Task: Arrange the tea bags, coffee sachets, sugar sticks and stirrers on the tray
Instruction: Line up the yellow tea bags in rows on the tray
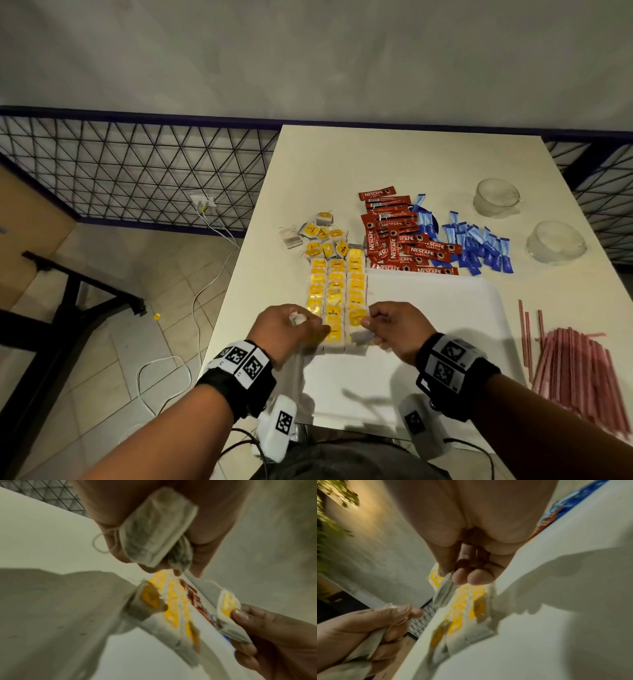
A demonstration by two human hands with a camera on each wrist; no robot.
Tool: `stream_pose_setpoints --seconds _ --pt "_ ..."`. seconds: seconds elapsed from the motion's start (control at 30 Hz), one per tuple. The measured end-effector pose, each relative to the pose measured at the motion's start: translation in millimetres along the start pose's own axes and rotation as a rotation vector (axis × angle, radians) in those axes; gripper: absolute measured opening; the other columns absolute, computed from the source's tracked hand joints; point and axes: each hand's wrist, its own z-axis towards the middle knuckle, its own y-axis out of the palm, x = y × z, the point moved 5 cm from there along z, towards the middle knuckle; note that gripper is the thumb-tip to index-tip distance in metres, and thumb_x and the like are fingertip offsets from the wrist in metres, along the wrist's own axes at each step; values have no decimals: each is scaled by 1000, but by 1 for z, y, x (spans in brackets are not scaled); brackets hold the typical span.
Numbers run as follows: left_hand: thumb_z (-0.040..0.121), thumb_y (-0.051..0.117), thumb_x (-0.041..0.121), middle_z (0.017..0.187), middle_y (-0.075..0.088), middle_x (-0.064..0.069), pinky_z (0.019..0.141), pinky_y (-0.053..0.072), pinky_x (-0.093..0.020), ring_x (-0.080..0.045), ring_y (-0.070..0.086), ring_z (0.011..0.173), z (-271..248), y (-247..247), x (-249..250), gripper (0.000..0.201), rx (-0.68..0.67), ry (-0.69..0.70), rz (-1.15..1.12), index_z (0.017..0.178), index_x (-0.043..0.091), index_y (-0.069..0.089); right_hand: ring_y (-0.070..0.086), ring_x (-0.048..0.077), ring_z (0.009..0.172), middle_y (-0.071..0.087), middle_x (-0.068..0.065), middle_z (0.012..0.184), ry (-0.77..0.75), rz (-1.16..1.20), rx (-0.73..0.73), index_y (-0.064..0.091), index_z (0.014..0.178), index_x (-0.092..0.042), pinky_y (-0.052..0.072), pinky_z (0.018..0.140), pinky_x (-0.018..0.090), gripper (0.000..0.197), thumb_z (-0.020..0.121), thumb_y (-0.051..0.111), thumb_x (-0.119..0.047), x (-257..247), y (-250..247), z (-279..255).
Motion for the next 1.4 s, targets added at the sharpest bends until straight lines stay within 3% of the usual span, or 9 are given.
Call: stream_pose_setpoints --seconds 0.13,0.23,0.4,0.57,0.73,0.97,1.07,1.2,1.4 --pt "83 68 42 82 64 2 72 45 -24 -21 61 84 5 -9 -28 19 77 -113 486 78 24 63 51 22 55 59 0 53 157 67 11 59 57 -28 42 58 31 30 85 67 -19 37 10 -6" --pt "83 66 45 83 65 3 66 41 -23 -19 61 84 6 -4 -44 25 43 -153 525 86 20 68 49 23 54 64 9 60 184 129 29 58 59 -24 42 57 32 27 83 67 -15 44 19 -11" --pt "83 66 47 86 65 5 68 39 -23 -16 60 84 6 -1 -60 27 39 -169 514 92 22 66 52 11 47 55 -8 45 194 148 56 54 69 -14 43 51 28 23 86 62 -1 44 28 -10" --pt "83 65 49 83 64 7 68 38 -22 -17 62 87 6 0 -62 27 29 -150 547 92 23 67 54 21 50 55 -2 51 195 77 130 57 75 -14 46 51 29 16 81 71 -12 49 28 -8" --pt "83 65 50 86 67 6 68 40 -23 -16 62 86 6 1 -64 29 34 -137 553 92 22 66 60 24 53 63 7 63 215 166 155 55 76 -9 47 50 29 14 82 61 2 51 30 -11" --pt "84 65 48 78 57 12 69 38 -22 -13 56 81 3 1 -63 27 52 -128 533 95 23 64 60 22 51 57 -1 60 193 225 168 55 72 -12 46 49 28 19 85 62 -1 46 33 -13" --pt "84 64 49 83 61 9 70 38 -22 -13 56 82 4 1 -64 28 46 -132 533 95 23 65 57 10 54 57 -5 59 45 -15 218 53 71 -20 45 58 23 21 82 70 -17 41 27 -12" --pt "83 65 50 85 63 7 71 40 -22 -14 58 83 3 1 -65 28 32 -133 528 95 24 65 54 0 80 55 -15 89 -395 -448 174 63 88 -30 42 77 14 22 74 77 -21 25 30 -17" --pt "83 66 47 83 64 6 70 40 -23 -16 60 84 4 5 -65 25 -18 -129 563 87 23 65 53 12 112 49 -7 124 -288 -692 -1 58 126 -29 37 91 16 39 90 62 -41 25 41 -9"
